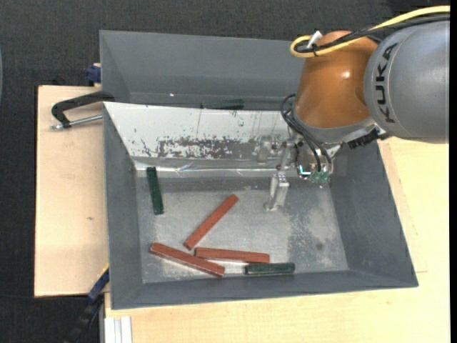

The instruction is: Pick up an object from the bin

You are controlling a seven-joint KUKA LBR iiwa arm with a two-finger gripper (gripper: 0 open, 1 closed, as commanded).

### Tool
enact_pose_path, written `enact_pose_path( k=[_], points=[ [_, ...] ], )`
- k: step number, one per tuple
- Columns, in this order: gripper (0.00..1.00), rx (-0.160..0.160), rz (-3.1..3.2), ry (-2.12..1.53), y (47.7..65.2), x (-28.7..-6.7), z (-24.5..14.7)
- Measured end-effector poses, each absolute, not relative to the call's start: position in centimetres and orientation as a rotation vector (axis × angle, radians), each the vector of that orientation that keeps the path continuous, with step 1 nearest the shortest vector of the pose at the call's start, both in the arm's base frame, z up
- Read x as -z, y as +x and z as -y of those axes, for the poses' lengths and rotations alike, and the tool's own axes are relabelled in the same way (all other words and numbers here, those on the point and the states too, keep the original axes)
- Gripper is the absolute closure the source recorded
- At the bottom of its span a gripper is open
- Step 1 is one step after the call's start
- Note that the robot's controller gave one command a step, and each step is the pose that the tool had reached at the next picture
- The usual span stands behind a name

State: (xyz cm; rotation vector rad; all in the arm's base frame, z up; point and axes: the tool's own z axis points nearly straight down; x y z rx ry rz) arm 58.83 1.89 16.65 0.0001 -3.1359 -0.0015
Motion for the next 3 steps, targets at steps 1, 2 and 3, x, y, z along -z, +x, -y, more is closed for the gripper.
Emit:
enact_pose_path(
  k=[1, 2, 3],
  points=[
    [0.00, 0.002, 3.144, -0.001, 59.0, -17.1, -1.9],
    [0.00, 0.002, 3.152, 0.000, 57.6, -12.8, -3.8],
    [0.00, 0.002, 3.133, 0.256, 58.1, -9.2, -7.0]
  ],
)
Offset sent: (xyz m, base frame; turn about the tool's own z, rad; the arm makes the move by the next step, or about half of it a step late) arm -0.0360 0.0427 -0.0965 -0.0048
